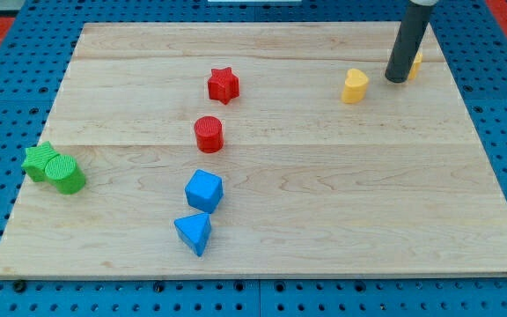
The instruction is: Place the yellow blocks horizontally at the top right side of the board
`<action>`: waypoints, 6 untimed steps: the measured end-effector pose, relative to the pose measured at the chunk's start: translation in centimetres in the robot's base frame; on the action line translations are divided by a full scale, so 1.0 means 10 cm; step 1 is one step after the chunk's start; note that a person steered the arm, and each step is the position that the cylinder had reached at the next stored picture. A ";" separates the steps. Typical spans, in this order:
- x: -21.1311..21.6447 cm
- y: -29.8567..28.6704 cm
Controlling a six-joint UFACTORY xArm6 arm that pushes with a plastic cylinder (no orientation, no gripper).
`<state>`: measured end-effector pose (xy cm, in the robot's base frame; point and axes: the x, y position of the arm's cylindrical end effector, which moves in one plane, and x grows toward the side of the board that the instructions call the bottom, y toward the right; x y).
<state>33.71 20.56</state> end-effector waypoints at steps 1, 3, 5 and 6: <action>0.28 -0.18; -0.06 -0.77; -0.14 -0.83; -0.20 -0.86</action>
<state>31.71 11.96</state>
